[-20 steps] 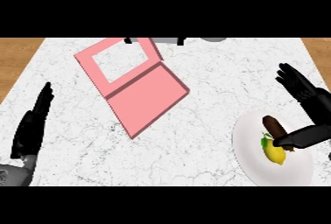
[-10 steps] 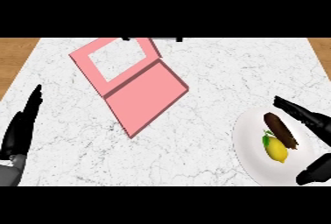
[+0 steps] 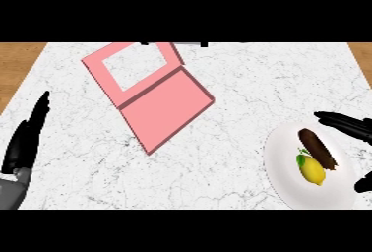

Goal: Pick the lemon from the plate and place it in the cardboard box

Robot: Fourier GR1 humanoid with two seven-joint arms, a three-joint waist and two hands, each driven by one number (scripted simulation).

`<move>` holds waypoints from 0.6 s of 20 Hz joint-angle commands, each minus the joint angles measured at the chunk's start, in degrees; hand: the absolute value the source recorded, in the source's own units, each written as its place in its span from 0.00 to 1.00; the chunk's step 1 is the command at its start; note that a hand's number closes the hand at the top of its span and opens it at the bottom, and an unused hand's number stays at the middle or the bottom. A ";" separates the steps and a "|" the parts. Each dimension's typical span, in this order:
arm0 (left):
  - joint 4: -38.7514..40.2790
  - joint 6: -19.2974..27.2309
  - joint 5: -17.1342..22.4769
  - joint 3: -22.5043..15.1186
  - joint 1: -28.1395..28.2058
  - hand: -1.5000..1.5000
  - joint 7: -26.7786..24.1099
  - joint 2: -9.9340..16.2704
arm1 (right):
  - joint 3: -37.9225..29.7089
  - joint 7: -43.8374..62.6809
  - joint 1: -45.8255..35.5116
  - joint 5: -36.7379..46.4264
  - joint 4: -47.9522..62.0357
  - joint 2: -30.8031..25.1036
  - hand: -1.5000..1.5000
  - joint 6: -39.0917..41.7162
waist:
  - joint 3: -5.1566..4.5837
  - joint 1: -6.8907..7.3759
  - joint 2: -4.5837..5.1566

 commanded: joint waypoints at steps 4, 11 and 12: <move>-1.37 -0.78 -1.17 -0.49 -0.35 0.50 1.52 -0.07 | 9.33 -8.14 -9.00 16.26 8.30 -1.44 0.00 -1.76 | -0.20 0.15 -0.37; 2.36 -0.51 -2.45 2.04 -2.63 0.50 3.01 -1.62 | 15.09 -4.60 -17.53 25.75 16.03 6.47 0.00 -0.24 | -0.31 -1.73 -0.63; 2.33 0.86 -3.54 1.70 1.14 0.50 -0.26 -2.75 | 16.17 -0.95 -16.41 26.94 13.90 8.63 0.00 -0.82 | -0.35 -1.94 -0.80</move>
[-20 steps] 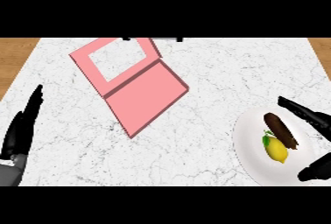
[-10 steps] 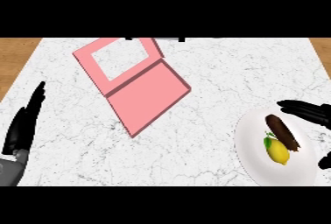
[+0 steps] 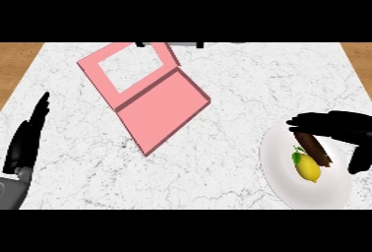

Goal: Pick the lemon from the plate and place it in the cardboard box

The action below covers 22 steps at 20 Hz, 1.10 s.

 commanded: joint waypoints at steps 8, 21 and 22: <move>-1.66 -3.06 -2.32 5.14 4.43 0.50 -1.60 -0.56 | -0.46 -5.92 -5.43 11.77 12.56 7.56 0.00 -1.88 | -0.04 -1.28 -0.35; -5.14 -3.69 -6.77 7.42 3.05 0.50 4.45 -3.60 | -2.90 -7.02 0.48 13.65 2.62 6.24 0.00 3.75 | -0.08 -2.09 -0.62; -1.22 -5.91 -5.24 9.10 4.54 0.50 -0.52 -3.65 | -3.06 -6.16 -0.17 13.42 2.63 8.34 0.00 3.57 | -0.10 -1.91 -0.52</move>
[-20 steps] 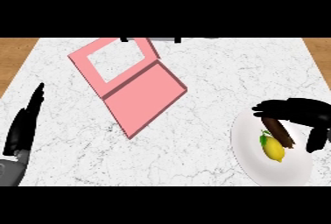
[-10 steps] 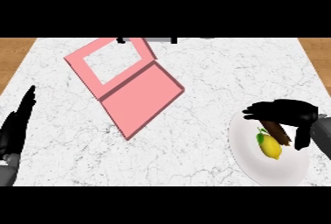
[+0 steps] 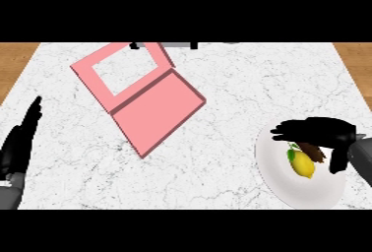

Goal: Pick the lemon from the plate and place it in the cardboard box

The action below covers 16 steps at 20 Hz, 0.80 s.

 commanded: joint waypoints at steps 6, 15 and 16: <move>0.46 -1.18 -1.46 2.11 1.25 0.50 -1.47 -1.68 | -0.07 -4.21 5.91 -1.68 -10.86 -2.42 0.00 5.99 | -0.05 -0.50 -0.13; -5.51 -4.26 -2.89 5.50 4.86 0.50 0.94 -0.85 | -0.57 7.16 10.36 6.76 -14.62 -0.75 0.00 4.82 | -0.02 -0.01 -0.15; -2.26 -4.45 -3.78 5.27 1.50 0.50 1.32 -2.25 | -0.75 6.64 5.55 8.70 -7.33 4.02 0.00 4.36 | 0.01 0.31 0.08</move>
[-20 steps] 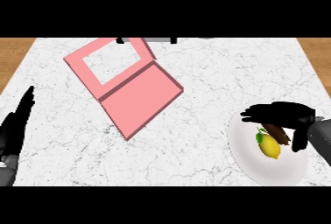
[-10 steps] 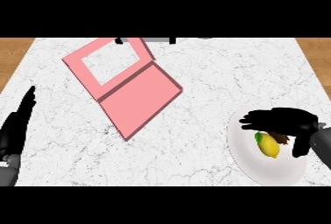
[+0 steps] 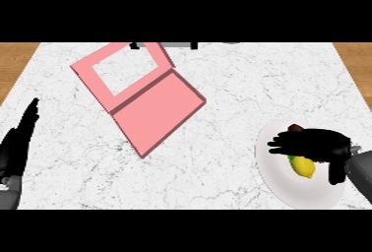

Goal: Pick the lemon from the plate and place it in the cardboard box

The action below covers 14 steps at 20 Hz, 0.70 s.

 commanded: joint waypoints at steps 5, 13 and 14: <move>-0.13 0.40 -3.69 0.67 -0.14 0.50 0.47 -3.94 | -3.50 3.91 4.50 4.30 -1.29 6.04 1.00 -3.76 | 0.02 -0.20 0.03; -1.23 -0.75 -4.70 1.05 -0.53 0.50 1.19 -4.91 | -9.89 -2.91 -0.56 5.10 8.64 9.24 1.00 -16.63 | 0.06 0.30 0.13; 6.17 -3.71 -2.21 4.97 -3.40 0.50 -3.26 -1.93 | -10.00 0.53 -0.81 3.93 4.75 12.05 1.00 -15.30 | 0.01 -0.15 0.18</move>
